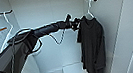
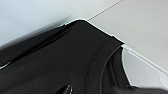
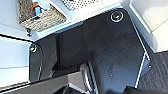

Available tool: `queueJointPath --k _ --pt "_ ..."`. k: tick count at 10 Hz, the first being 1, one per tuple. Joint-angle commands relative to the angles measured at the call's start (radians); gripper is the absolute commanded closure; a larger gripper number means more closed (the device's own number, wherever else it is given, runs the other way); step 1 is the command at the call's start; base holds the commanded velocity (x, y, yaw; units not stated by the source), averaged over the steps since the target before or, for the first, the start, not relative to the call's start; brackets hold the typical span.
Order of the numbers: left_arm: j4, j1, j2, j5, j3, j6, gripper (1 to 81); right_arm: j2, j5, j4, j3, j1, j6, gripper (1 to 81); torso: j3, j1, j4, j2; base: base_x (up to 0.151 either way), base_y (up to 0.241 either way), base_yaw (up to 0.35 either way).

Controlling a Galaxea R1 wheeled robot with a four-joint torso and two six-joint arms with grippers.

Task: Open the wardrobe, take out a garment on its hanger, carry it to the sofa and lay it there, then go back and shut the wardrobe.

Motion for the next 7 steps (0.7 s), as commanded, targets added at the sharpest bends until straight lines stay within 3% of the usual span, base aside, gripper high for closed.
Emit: queueJointPath --k 1,5,7 --pt "-0.024 -0.245 0.027 -0.016 -0.021 -0.006 1.0 0.007 -0.046 0.011 0.001 0.039 -0.001 1.0 0.000 0.000 0.000 0.000 0.000 0.000 0.000" --pt "-0.022 -0.280 0.049 -0.036 -0.026 -0.017 1.0 0.018 -0.046 0.011 -0.014 0.036 -0.001 1.0 0.000 0.000 0.000 0.000 0.000 0.000 0.000" --pt "-0.012 -0.282 0.056 -0.081 -0.033 -0.015 1.0 0.030 -0.048 0.011 -0.034 0.038 -0.001 1.0 0.000 0.000 0.000 0.000 0.000 0.000 0.000"
